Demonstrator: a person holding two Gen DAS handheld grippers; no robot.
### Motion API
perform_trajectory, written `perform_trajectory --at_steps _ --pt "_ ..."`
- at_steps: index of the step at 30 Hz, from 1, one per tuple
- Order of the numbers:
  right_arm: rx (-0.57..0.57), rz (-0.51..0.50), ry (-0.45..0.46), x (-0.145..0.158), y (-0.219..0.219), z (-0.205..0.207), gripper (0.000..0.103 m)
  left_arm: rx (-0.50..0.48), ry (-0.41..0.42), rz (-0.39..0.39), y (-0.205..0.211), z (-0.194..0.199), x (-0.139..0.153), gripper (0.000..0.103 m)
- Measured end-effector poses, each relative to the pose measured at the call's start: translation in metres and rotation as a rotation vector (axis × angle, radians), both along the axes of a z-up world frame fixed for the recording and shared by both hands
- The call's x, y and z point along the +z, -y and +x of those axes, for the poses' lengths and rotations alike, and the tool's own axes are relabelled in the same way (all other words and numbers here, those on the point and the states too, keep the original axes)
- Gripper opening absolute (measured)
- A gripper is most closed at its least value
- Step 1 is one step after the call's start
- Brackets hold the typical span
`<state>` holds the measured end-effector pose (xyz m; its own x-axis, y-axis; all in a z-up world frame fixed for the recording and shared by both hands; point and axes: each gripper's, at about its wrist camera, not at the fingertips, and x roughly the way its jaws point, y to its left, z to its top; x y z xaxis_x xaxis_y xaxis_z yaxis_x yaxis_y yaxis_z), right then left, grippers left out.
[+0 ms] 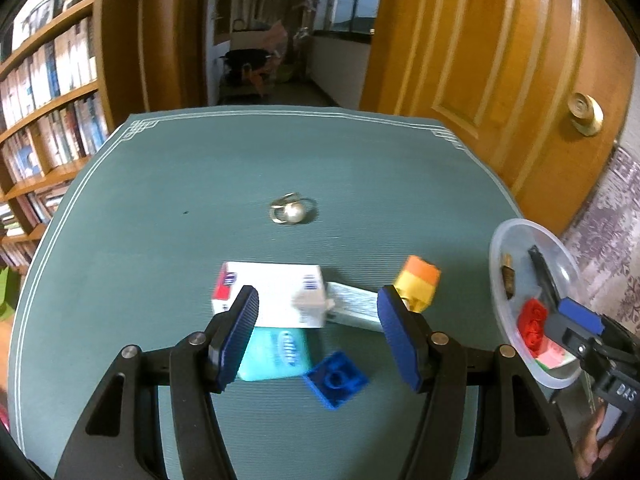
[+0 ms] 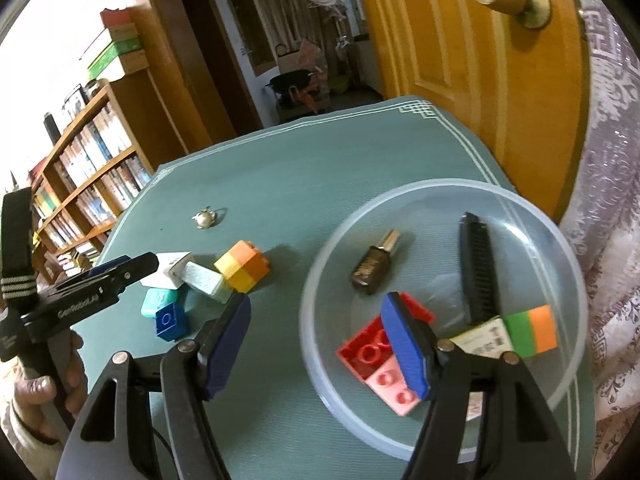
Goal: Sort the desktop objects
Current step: 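Move both grippers back over the table toward the remaining objects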
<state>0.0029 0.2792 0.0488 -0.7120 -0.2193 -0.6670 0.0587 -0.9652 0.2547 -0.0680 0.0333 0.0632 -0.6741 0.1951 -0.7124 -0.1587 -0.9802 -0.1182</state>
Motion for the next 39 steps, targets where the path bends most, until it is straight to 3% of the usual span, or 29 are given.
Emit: perform_trajectory --at_steps 18,23,30,39 --pt "0.118 0.025 0.048 -0.013 0.054 -0.007 0.076 -0.007 0.017 -0.023 0.021 -0.027 -0.029 0.065" --pt "0.158 0.029 0.076 -0.02 0.07 -0.009 0.077 -0.018 0.0 -0.101 0.017 -0.037 -0.037 0.065" --pt "0.216 0.038 0.102 -0.028 0.09 -0.009 0.077 -0.054 0.002 -0.096 0.039 -0.062 -0.035 0.065" --pt "0.271 0.047 0.138 -0.039 0.109 -0.009 0.077 -0.197 0.039 -0.005 0.045 -0.083 -0.037 0.065"
